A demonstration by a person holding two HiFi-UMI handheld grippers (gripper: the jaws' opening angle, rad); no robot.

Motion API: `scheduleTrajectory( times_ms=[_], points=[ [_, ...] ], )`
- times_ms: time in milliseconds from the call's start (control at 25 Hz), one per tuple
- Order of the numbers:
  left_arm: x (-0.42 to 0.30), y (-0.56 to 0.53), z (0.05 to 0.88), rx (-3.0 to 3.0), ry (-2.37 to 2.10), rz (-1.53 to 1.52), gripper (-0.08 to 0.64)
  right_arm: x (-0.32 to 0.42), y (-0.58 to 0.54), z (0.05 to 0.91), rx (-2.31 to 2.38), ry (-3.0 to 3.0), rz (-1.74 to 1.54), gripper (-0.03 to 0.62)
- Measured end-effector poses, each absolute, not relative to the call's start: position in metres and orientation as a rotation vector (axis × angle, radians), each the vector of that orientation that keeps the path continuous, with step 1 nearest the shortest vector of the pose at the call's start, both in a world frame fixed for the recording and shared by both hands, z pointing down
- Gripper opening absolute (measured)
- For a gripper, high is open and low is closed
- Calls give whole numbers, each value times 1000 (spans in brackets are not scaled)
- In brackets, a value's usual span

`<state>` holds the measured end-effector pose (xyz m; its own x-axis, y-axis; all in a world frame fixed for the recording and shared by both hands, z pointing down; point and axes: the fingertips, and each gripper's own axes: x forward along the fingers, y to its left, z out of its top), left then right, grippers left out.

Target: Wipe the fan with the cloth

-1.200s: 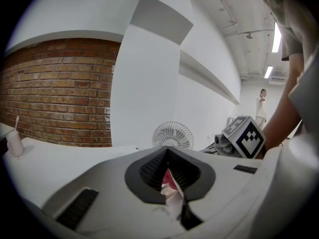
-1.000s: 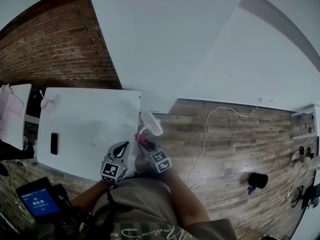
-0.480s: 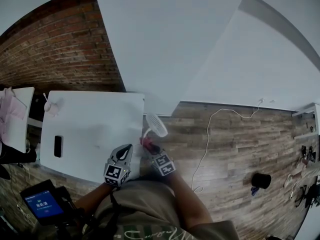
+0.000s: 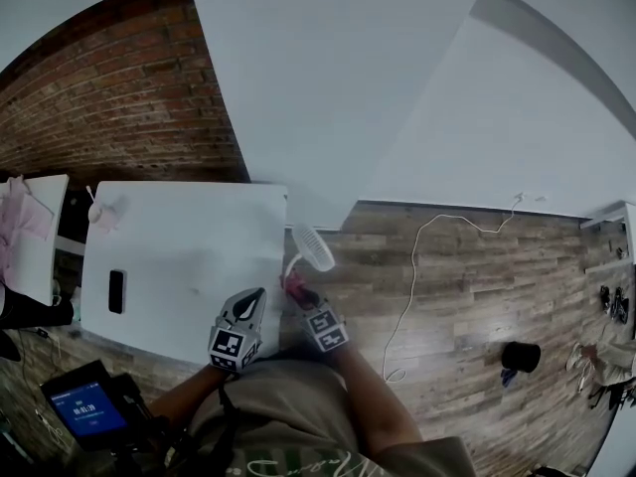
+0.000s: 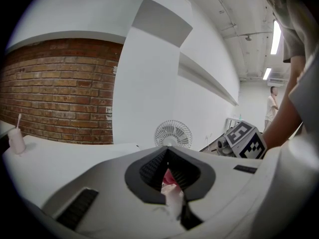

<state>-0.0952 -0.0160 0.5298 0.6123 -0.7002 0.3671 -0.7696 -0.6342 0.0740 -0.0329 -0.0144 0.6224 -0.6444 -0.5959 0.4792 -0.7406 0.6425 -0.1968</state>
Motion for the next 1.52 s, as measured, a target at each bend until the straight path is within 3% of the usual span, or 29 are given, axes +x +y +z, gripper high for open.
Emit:
scheduleTrajectory(
  times_ms=[640,1520],
  points=[
    [-104,-8,533,2599,-1241,466,21,-25,-2,670,1065,-2441,561,110],
    [-98,-1,522,2575,-1233,231,21,9,10,608,1501,-2376,737,109]
  ],
)
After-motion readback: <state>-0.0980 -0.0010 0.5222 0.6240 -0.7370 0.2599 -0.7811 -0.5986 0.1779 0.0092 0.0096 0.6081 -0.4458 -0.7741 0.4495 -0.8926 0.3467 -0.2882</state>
